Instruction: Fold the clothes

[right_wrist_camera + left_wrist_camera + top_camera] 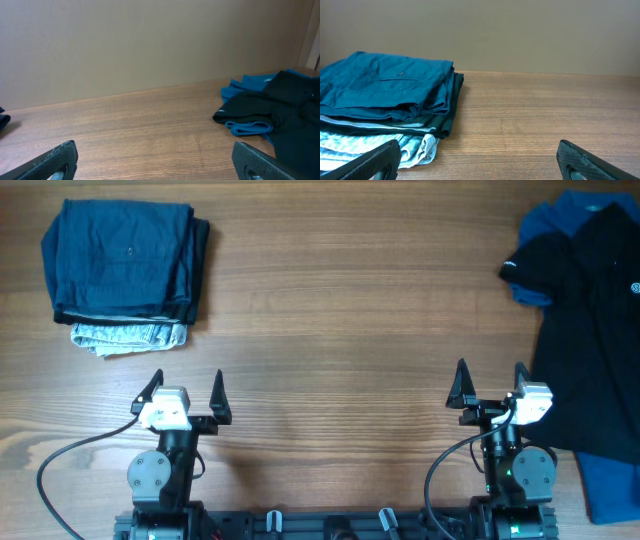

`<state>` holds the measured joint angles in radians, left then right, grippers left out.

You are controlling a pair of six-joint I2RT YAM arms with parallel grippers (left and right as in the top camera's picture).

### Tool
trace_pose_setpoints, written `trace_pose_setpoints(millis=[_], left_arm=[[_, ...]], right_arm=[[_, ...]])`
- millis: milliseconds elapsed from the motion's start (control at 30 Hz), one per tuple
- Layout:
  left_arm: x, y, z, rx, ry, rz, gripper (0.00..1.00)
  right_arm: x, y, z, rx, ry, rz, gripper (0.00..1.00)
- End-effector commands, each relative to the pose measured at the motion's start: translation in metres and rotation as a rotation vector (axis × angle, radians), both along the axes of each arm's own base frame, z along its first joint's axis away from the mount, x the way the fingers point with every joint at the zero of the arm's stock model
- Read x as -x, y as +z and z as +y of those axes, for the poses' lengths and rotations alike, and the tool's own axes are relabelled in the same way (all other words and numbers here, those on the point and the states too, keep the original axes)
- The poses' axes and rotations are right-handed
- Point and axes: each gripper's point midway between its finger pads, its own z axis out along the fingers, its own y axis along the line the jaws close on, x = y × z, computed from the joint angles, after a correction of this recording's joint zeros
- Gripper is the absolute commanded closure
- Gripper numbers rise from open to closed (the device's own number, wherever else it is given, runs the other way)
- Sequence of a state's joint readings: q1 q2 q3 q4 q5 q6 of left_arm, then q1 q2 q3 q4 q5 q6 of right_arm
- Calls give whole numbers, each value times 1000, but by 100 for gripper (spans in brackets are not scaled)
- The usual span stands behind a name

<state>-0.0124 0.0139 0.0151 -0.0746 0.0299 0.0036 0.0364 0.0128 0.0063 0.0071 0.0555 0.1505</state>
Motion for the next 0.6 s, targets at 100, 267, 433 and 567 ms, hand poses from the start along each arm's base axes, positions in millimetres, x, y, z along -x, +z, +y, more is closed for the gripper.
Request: trace_pose_setpoints(millis=[100,267,433,567], left_arm=[[0,-3,0,-19,2,1,0],[0,-3,0,-19,2,1,0],[0,-3,0,-19,2,2,0],[0,-3,0,-19,2,1,0]], right_arm=[[0,1,3,17,17,-6,0],[0,1,3,18,16,-6,0],[0,1,1,-36,6,-7,0],[1,3,2,-85,10,2,0]])
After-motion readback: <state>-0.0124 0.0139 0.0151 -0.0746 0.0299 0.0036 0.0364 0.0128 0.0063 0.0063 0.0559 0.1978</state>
